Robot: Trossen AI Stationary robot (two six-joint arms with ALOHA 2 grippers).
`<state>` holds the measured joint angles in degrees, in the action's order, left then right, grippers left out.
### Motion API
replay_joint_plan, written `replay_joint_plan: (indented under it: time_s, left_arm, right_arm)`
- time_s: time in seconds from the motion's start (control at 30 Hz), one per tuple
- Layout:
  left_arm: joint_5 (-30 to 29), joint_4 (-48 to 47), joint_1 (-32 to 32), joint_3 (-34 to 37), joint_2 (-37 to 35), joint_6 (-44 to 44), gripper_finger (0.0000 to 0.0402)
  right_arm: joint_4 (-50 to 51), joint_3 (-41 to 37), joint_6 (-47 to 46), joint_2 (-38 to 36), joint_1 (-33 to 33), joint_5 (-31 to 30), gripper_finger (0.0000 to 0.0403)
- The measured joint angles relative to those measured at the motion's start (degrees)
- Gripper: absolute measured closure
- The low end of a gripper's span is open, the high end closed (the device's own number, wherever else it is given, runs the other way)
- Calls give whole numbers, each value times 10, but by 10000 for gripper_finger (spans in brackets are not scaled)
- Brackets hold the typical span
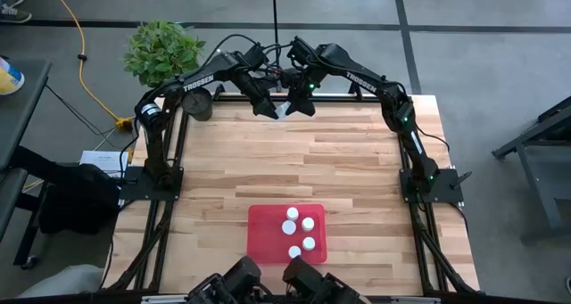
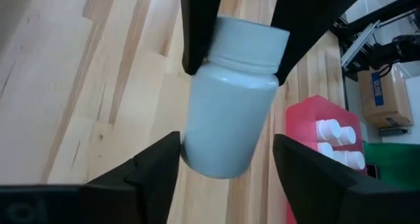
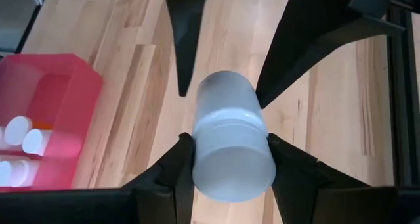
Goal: Pick and place pill bottles into a basket
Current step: Put the white medicine bottle into the red bin
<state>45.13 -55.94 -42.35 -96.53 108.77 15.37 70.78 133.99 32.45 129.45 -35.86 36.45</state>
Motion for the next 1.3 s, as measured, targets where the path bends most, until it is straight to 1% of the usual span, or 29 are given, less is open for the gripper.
replay_joint_plan:
  time_s: [0.13,0.23,0.33,0.4,0.47,0.53,0.63,0.73,0.8,0.87,0.93,1.0,1.13,1.3]
  left_arm:
    - [-7,4,0,0,0,0,107]
    - [-26,-5,-2,-10,0,-14,95]
    - [-63,-13,-5,-31,0,-10,88]
    - [-107,-30,-8,-48,0,0,85]
    - [-171,-40,-9,-61,0,6,86]
    - [-254,-43,-9,-64,0,7,87]
    - [-407,-44,-9,-65,0,2,90]
    - [-560,-52,-9,-66,0,-27,91]
    - [-638,-61,-9,-66,0,-50,91]
    - [-692,-71,-17,-66,0,-69,91]
    - [-718,-92,-28,-65,0,-85,92]
    - [-724,-92,-44,-57,0,-96,92]
    - [-724,-104,-89,-27,1,-112,92]
    - [-725,-106,-152,27,1,-144,92]
  right_arm:
    - [5,0,1,0,0,-17,256]
    - [20,0,2,0,-1,-28,256]
    - [37,0,2,0,1,-43,256]
    - [50,0,1,0,4,-50,256]
    - [63,0,0,0,10,-55,256]
    - [72,0,-4,0,17,-68,256]
    - [86,0,-9,0,31,-82,256]
    - [99,1,-20,0,49,-118,256]
    - [113,2,-32,0,64,-134,256]
    - [130,2,-40,0,79,-141,256]
    - [146,2,-50,0,95,-148,256]
    - [147,2,-67,0,113,-166,256]
    - [155,2,-93,-1,149,-189,256]
    - [152,2,-132,-1,195,-201,256]
